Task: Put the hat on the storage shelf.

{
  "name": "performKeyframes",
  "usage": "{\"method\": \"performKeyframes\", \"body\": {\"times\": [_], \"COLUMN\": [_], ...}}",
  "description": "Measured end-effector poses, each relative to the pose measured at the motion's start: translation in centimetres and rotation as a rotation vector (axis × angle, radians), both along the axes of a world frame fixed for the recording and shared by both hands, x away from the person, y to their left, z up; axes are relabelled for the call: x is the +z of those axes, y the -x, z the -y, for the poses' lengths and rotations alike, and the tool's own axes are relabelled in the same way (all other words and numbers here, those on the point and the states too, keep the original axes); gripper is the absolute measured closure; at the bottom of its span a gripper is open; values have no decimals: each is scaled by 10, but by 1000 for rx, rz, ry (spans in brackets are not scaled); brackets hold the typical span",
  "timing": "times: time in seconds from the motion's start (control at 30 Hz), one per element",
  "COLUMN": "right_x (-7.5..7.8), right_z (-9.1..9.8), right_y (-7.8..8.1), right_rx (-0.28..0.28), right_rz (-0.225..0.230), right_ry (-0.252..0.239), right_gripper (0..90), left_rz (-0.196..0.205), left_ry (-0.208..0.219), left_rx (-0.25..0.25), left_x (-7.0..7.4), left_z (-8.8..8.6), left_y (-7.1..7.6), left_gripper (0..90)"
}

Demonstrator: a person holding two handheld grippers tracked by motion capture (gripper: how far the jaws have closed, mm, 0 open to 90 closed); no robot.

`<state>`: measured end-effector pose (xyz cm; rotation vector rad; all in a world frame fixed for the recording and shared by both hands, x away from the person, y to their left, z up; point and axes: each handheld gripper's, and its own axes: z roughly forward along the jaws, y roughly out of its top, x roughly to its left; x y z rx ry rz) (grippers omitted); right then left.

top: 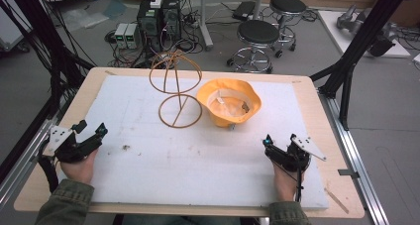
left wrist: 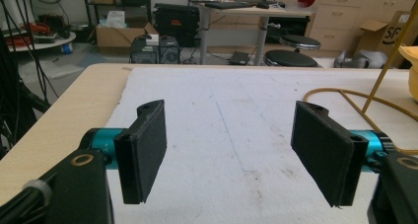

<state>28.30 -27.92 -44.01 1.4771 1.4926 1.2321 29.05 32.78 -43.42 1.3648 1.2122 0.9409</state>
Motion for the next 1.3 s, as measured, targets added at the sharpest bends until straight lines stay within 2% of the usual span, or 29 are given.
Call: {"method": "performKeyframes", "body": {"times": [0.83, 0.93, 1.1, 1.17, 1.2, 1.23, 1.27, 1.3], "right_x": [-1, -1, -1, 0, 3, 9, 21, 28], "right_z": [1, 0, 0, -1, -1, -1, -3, -4], "right_y": [-1, -1, -1, -1, -1, -3, -9, -13], "right_rx": [-2, -2, -4, -4, -10, -5, 31, 48], "right_rz": [-8, -19, -14, 3, 19, 34, 34, 40], "right_ry": [8, 4, 14, 27, 28, 60, 95, 102], "right_gripper": [77, 77, 78, 78, 77, 77, 77, 77], "left_rz": [-9, -15, -17, -15, -18, -23, -23, -22], "left_ry": [4, 4, 7, 10, 8, 8, 7, 10], "left_rx": [-11, -14, -16, -17, -16, -14, -13, -13], "left_x": [-1, -1, -2, -1, -2, -2, -2, -3], "left_z": [1, 1, 1, 1, 1, 1, 0, 0], "left_y": [-1, -2, -2, -2, -2, -2, -1, -1], "left_gripper": [302, 302, 302, 302, 302, 302, 302, 302]}}
